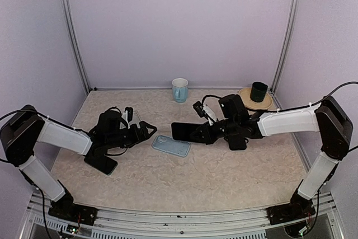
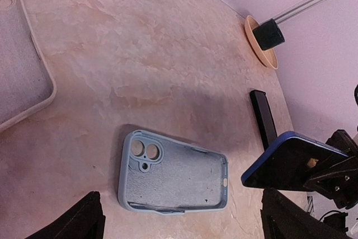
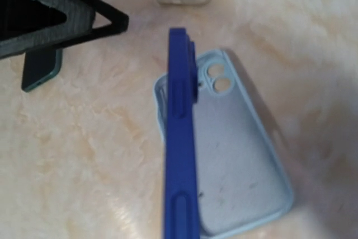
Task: Put the phone into the phone case
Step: Move the phone case to the center of the board, then install the phone on the phone case.
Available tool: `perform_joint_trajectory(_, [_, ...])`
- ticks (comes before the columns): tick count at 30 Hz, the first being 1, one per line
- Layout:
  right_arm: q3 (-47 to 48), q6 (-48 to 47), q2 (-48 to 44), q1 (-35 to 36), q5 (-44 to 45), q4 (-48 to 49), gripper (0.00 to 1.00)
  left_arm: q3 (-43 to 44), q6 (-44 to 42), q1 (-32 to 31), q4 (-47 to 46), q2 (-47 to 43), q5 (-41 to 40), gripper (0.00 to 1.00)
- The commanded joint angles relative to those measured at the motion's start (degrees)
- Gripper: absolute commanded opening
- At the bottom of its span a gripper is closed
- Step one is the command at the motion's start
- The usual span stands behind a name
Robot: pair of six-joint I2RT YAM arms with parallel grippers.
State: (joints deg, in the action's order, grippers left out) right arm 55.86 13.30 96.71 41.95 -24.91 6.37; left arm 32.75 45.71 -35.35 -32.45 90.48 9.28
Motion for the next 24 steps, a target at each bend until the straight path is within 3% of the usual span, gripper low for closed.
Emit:
perform_joint_trajectory(1, [1.51, 11.97, -3.47, -0.39, -1.51, -3.36, 0.00, 3.09, -4.62, -0.11, 4.61, 1.33, -1.47, 0.95])
perform_joint_trajectory(12, [2.98, 31.39, -2.26, -0.40, -4.29, -3.09, 0.00, 4.91, -4.63, 0.46, -1.36, 8.37, 4.32, 0.96])
perform_joint_trajectory(24, [5.29, 37.66, 2.84, -1.29, -7.83, -1.07, 0.00, 4.64, -3.16, 0.55, -7.36, 12.44, 7.27, 0.97])
